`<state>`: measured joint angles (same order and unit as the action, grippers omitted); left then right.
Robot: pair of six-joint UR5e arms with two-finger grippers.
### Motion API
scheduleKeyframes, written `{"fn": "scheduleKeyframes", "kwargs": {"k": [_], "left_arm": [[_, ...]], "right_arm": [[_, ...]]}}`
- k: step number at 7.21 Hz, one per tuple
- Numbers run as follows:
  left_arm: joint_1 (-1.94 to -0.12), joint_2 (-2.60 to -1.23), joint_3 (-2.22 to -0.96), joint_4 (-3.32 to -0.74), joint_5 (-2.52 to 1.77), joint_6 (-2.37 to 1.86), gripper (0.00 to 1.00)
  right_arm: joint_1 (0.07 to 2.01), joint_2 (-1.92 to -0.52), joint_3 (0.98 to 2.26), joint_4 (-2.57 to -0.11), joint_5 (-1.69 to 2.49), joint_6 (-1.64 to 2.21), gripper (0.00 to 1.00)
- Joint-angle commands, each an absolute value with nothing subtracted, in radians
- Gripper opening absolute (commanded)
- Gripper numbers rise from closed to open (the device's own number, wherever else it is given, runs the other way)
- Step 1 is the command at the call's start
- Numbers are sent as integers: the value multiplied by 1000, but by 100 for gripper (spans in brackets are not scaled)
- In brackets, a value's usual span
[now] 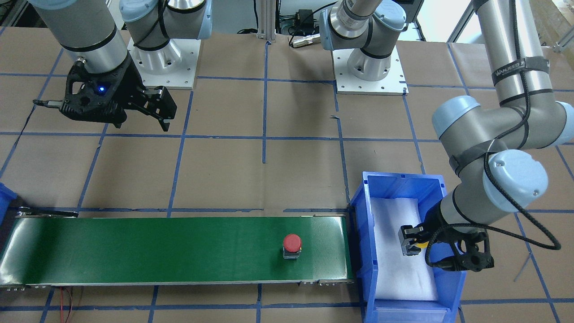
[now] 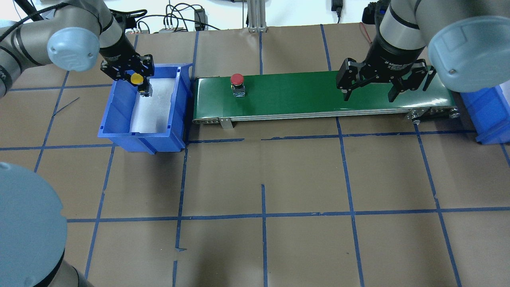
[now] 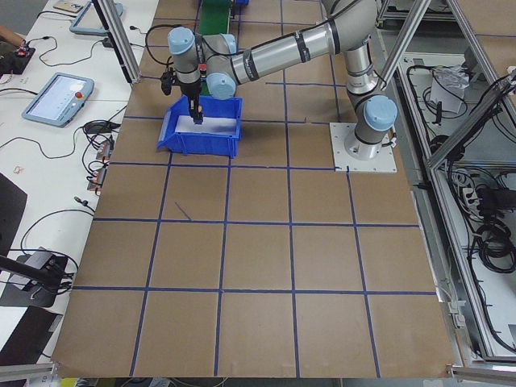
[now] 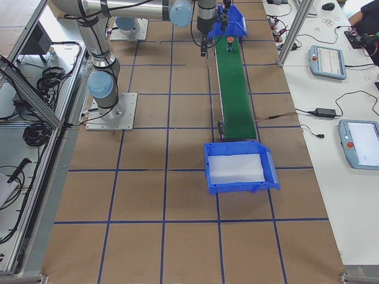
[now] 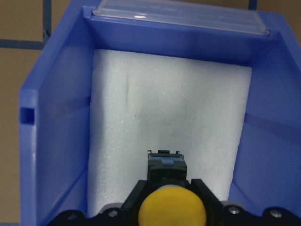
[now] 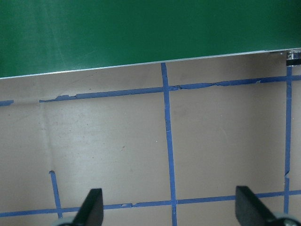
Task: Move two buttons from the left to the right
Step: 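Lift the yellow button and carry it onto the conveyor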
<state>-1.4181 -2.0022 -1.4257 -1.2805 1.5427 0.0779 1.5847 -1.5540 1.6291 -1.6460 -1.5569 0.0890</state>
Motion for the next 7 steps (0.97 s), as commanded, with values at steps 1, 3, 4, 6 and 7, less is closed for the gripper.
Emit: {"fn": "scheduleKeyframes", "kwargs": {"k": [1, 3, 4, 6, 7], "left_arm": [[-1460, -1967, -1369, -1397, 1519, 69, 25], [-1570, -1967, -1344, -1404, 1522, -59, 25], [-1601, -1980, -1330, -1390, 1514, -90, 25], [-1687, -2069, -1327, -1258, 1516, -165, 25], [-1690, -2098, -1330, -1235, 1516, -158, 25]], "right_arm": [[1586, -1554, 1629, -1647, -1557, 89, 100], [1586, -1554, 1629, -1647, -1555, 89, 100], [1585, -1554, 1629, -1646, -1555, 87, 100], [1583, -1554, 1629, -1646, -1555, 89, 100], [1585, -1554, 1629, -1647, -1555, 89, 100]]}}
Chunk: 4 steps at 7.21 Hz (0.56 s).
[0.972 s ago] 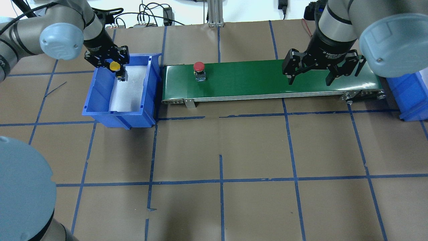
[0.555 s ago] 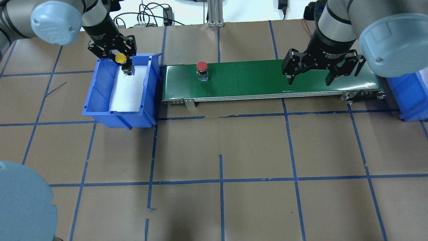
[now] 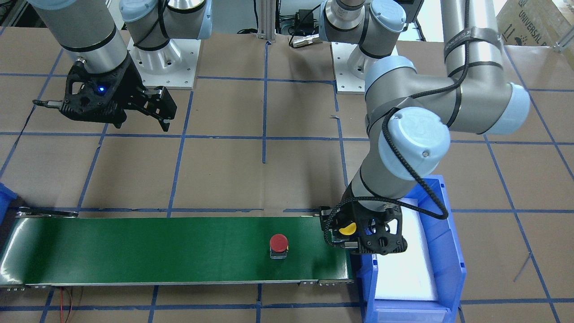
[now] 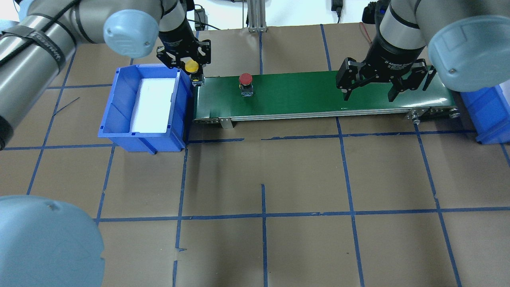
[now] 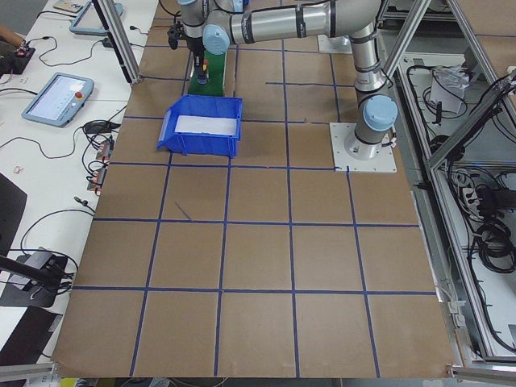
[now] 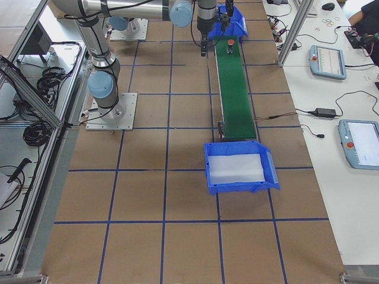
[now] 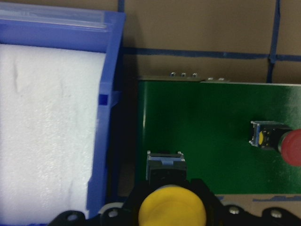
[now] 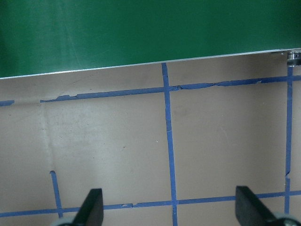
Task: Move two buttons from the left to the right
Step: 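Lift the yellow button and carry it onto the conveyor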
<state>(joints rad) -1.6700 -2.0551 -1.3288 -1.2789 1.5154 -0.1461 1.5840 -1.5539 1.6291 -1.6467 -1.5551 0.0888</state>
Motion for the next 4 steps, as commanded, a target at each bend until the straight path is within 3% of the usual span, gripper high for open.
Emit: {"fn": "scheduleKeyframes", "kwargs": {"k": [1, 4], "left_arm": [[-1690, -2100, -1341, -1233, 1522, -150, 26], [-1686, -2121, -1361, -1201, 1528, -147, 27]], "right_arm": [[1585, -1554, 1629, -1646, -1555, 89, 100], [1583, -1554, 1629, -1646, -1555, 89, 100]]}}
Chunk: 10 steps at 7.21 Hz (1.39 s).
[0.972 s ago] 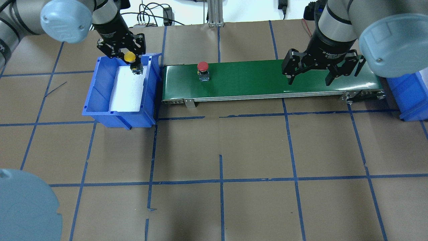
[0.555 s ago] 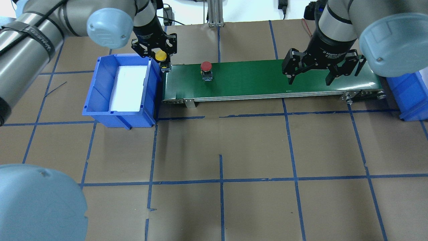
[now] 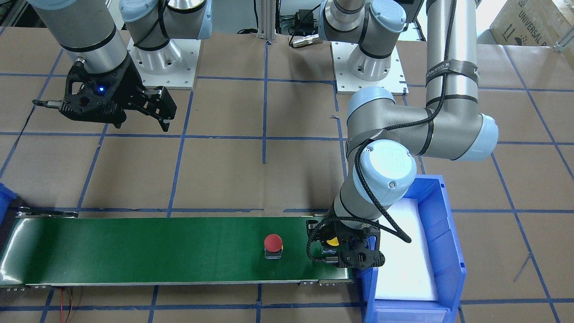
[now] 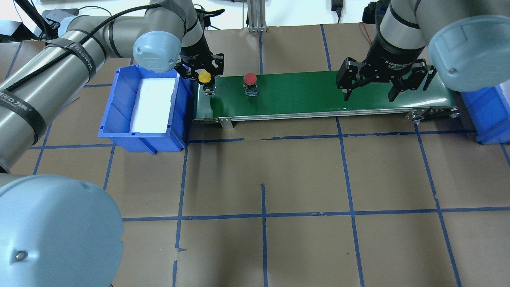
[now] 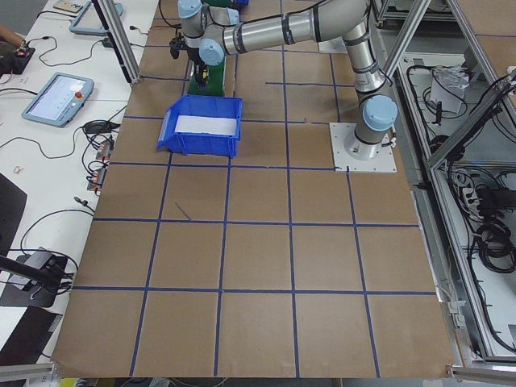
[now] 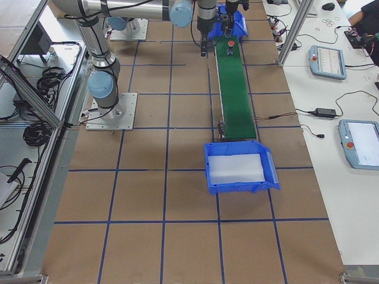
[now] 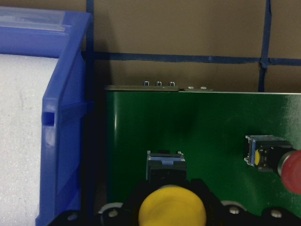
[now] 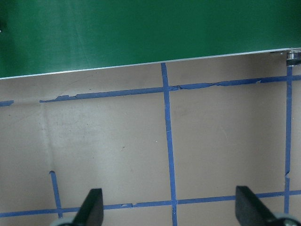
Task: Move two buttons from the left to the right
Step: 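Lift the yellow button and carry it onto the conveyor, then release the yellow button on the belt and raise the left gripper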
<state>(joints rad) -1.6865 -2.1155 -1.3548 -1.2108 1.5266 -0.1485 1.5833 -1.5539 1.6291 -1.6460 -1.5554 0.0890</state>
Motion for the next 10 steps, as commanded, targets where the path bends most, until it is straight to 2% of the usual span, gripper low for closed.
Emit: {"fn": "scheduleKeyframes", "kwargs": {"k": [1, 2, 3, 4, 5, 6, 8, 10], "left_arm": [[-1684, -2123, -1364, -1200, 1528, -132, 27], [-1675, -2126, -1368, -1200, 1528, -123, 28], [-1666, -2126, -1371, -1200, 1522, -124, 41], [-1663, -2123, -1377, -1200, 1529, -120, 69], [-1660, -2118, -1385, -1200, 1528, -121, 86], [-1660, -2108, -1384, -1200, 1526, -130, 94], [-1648, -2038, -1385, -1213, 1529, -118, 100], [-1640, -1923, -1388, -1317, 1534, -117, 100]], "right_arm": [[1582, -1554, 1629, -1644, -1554, 87, 100], [1582, -1554, 1629, -1646, -1554, 87, 100], [1582, -1554, 1629, -1644, -1554, 87, 100], [1582, -1554, 1629, -1646, -1552, 87, 100], [1578, -1554, 1628, -1640, -1552, 84, 100], [1575, -1554, 1626, -1643, -1552, 84, 100], [1574, -1554, 1625, -1646, -1549, 86, 100], [1566, -1555, 1628, -1635, -1554, 84, 100]]}}
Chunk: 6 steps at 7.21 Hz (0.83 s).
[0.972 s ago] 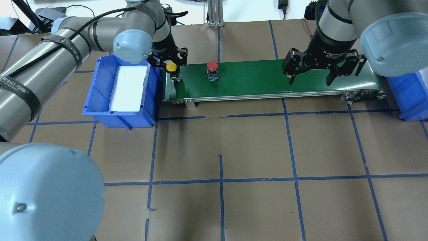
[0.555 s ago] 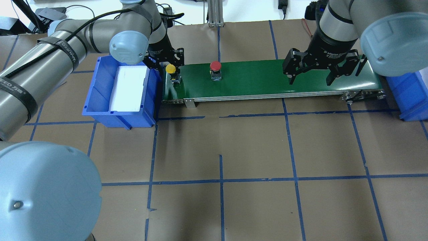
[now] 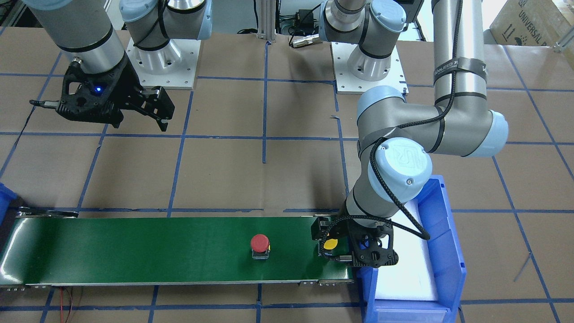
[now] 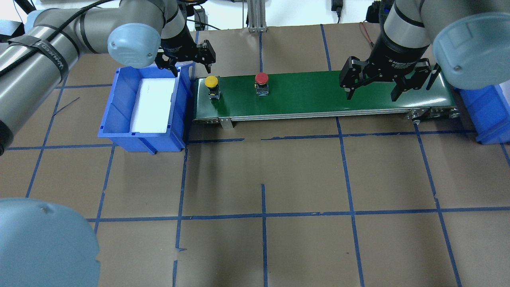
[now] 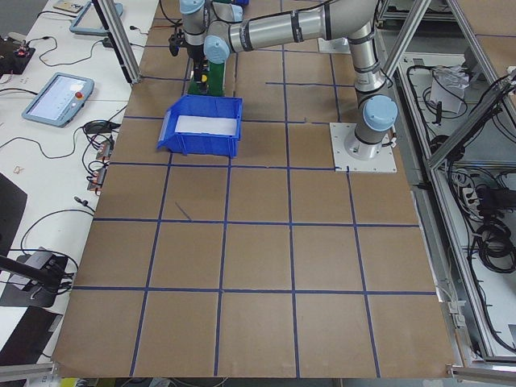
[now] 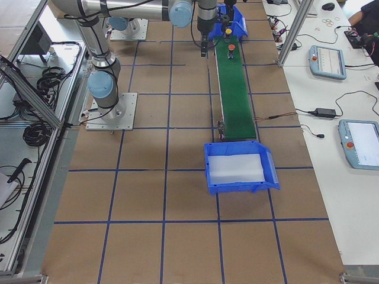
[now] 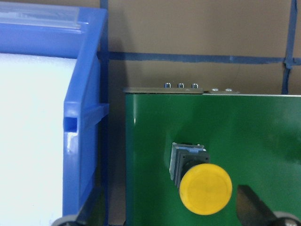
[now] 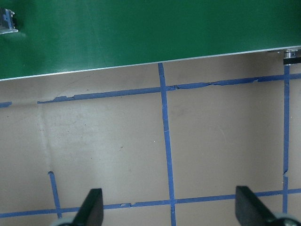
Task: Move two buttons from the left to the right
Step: 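Release the yellow button on the belt and raise the left gripper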
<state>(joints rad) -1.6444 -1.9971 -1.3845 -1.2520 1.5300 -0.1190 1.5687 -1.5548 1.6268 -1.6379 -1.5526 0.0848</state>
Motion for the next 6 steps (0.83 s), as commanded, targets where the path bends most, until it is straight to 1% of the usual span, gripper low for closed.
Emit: {"fn": "scheduleKeyframes", "kwargs": {"k": [1, 3, 4, 6], "left_arm": [[-1617, -1863, -1391, -1430, 1535, -118, 100], [-1554, -1662, -1416, -1657, 1548, -106, 100], [-1528, -1620, -1437, -1679, 1555, -94, 100], [-1551, -1638, -1463, -1661, 1574, -94, 100]], "right_arm": [[1560, -1555, 1628, -1635, -1551, 84, 100], [1557, -1555, 1626, -1637, -1552, 83, 100], [1557, -1555, 1628, -1634, -1552, 83, 100], [1555, -1555, 1628, -1635, -1557, 83, 100]]}}
